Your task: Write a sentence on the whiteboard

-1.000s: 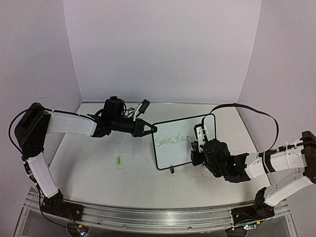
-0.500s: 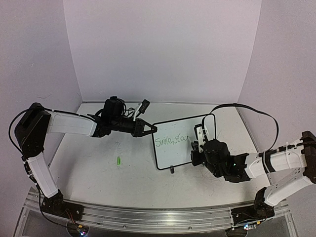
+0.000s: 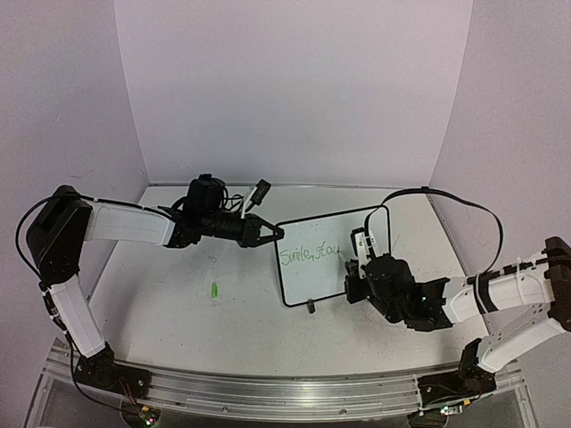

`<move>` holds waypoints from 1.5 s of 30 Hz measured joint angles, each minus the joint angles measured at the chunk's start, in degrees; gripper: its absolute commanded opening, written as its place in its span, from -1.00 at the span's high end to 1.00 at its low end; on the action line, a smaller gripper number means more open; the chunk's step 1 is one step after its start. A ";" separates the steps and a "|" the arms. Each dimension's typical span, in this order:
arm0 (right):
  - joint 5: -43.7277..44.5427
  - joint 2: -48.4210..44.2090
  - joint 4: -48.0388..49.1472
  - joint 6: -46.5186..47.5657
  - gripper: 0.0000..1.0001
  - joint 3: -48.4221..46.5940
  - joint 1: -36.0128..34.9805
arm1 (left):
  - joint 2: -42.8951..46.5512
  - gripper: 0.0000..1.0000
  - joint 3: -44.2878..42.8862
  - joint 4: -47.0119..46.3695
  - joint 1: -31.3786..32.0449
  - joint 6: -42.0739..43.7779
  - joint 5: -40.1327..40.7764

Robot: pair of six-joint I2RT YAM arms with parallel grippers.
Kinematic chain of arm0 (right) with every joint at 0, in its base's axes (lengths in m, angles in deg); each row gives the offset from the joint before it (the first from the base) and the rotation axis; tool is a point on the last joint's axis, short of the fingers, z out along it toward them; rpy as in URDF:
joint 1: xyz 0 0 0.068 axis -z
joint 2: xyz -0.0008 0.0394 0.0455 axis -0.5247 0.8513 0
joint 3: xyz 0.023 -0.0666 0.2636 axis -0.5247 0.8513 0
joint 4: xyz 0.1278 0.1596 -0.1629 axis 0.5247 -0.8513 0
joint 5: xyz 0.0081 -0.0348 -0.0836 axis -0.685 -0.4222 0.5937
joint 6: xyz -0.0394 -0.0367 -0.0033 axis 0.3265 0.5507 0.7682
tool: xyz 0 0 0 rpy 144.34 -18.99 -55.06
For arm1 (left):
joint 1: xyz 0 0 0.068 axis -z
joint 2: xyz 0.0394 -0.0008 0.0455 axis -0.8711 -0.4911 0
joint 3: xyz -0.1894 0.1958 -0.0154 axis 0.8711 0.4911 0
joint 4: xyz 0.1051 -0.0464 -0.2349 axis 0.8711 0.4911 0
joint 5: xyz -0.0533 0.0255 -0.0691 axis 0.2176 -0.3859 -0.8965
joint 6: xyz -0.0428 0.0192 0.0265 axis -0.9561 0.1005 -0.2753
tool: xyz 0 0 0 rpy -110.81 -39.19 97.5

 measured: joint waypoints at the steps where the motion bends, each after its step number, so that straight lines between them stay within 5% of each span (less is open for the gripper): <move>1: -0.05 -0.01 -0.16 -0.16 1.00 0.11 -0.09 | 0.00 1.00 0.00 0.00 0.00 0.00 0.00; 30: -1.37 0.26 -2.43 0.02 1.00 0.44 -3.08 | 0.06 1.00 0.00 0.02 0.07 0.39 -0.04; 38: -0.30 -13.67 -1.42 1.53 1.00 1.86 -1.67 | 0.11 1.00 0.00 0.11 0.13 0.80 -0.02; 45: -1.50 -12.99 0.29 3.07 1.00 4.27 3.36 | 0.26 1.00 0.00 0.46 0.13 0.96 0.04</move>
